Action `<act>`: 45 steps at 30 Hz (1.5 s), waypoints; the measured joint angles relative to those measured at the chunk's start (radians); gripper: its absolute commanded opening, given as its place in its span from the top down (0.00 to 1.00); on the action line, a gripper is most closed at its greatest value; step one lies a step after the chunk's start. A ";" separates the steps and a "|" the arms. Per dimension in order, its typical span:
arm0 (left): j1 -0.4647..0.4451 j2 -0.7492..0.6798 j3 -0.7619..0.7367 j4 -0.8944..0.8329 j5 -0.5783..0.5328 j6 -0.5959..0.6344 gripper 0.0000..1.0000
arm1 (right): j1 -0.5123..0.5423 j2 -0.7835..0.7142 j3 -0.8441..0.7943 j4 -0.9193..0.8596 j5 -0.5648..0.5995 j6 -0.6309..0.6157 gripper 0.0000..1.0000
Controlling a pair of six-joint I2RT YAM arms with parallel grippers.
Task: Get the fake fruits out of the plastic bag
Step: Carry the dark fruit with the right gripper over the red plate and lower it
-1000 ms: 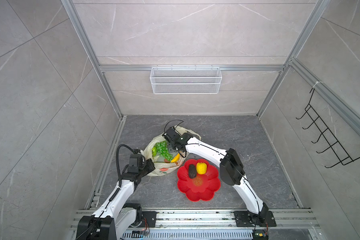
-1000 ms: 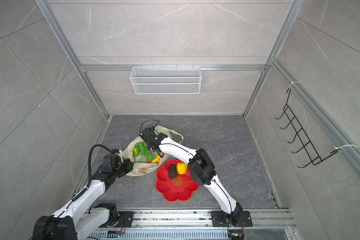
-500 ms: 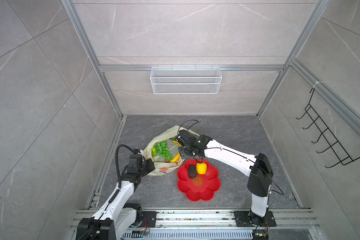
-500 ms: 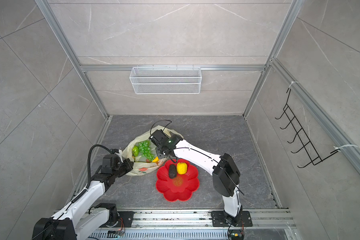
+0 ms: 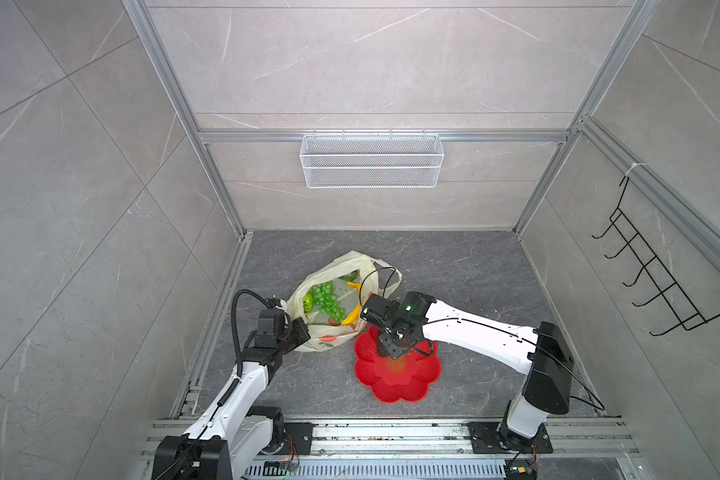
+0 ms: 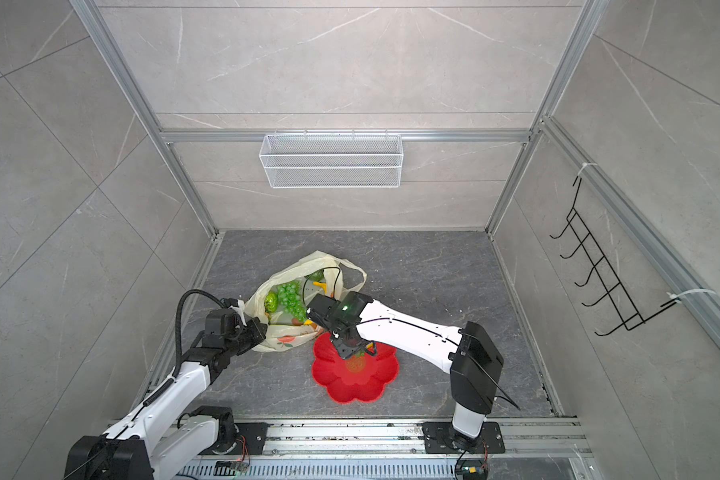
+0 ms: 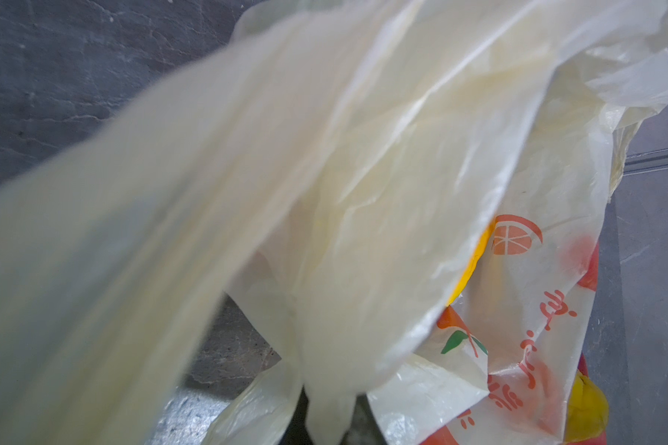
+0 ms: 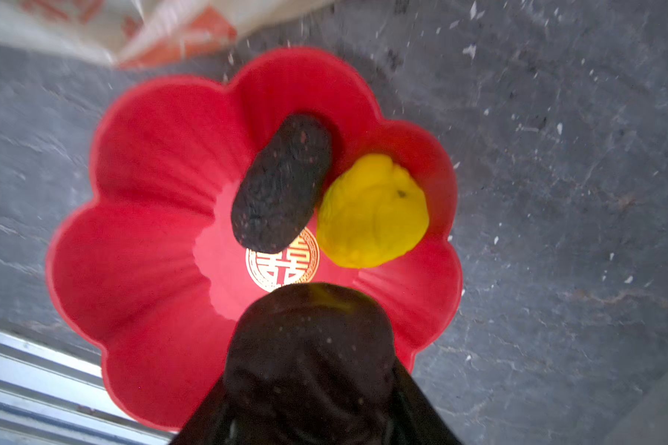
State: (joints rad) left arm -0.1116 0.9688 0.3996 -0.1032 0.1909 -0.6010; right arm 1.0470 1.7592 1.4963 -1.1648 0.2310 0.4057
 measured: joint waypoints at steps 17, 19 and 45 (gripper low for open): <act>0.000 0.000 0.000 0.000 0.002 0.000 1.00 | 0.003 0.089 -0.128 -0.070 -0.049 -0.026 0.51; 0.000 0.000 0.000 0.000 0.002 0.000 1.00 | 0.003 0.097 -0.132 -0.070 -0.049 -0.030 0.51; 0.000 0.000 0.000 0.000 0.003 0.000 1.00 | 0.003 0.159 -0.143 -0.108 -0.036 -0.067 0.38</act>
State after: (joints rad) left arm -0.1116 0.9688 0.3996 -0.1028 0.1936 -0.6006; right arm 1.0496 1.9186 1.3537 -1.2732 0.1951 0.3386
